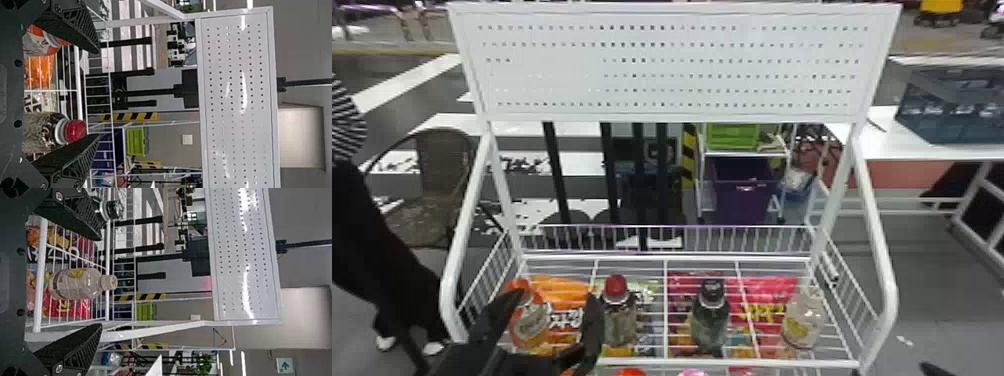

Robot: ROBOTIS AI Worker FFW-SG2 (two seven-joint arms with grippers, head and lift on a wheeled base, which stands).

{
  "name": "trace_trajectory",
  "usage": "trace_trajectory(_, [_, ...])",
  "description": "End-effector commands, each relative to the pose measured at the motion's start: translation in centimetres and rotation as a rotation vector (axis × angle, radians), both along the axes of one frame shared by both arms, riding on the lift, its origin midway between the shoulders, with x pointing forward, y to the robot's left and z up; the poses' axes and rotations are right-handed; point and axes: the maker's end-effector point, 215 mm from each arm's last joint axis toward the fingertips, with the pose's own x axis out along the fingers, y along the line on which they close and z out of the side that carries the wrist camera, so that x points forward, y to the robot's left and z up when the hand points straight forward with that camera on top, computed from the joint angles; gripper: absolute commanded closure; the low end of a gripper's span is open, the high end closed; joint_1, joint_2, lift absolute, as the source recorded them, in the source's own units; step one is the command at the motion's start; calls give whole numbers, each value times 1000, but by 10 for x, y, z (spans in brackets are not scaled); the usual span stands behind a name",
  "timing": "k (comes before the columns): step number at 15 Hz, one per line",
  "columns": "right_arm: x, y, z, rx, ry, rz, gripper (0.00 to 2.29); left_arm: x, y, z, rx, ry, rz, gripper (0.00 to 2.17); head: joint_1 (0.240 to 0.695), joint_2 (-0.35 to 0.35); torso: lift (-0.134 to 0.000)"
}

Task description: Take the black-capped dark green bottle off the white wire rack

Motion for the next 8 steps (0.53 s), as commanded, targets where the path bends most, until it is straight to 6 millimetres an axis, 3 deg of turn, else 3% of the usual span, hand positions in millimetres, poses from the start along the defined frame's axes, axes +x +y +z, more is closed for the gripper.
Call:
trace_trajectory(1, [11, 34, -31, 26, -7, 51, 113, 0, 0, 0, -1, 1, 1, 137, 499, 0, 0])
trace_trajectory(4, [33, 82, -76, 21, 41, 116, 113, -1, -1, -1, -1, 2, -1, 137, 499, 0, 0])
trace_trajectory(8, [68, 133, -109, -16, 64, 195, 113, -2, -3, -3, 3, 5, -4, 137, 499, 0, 0])
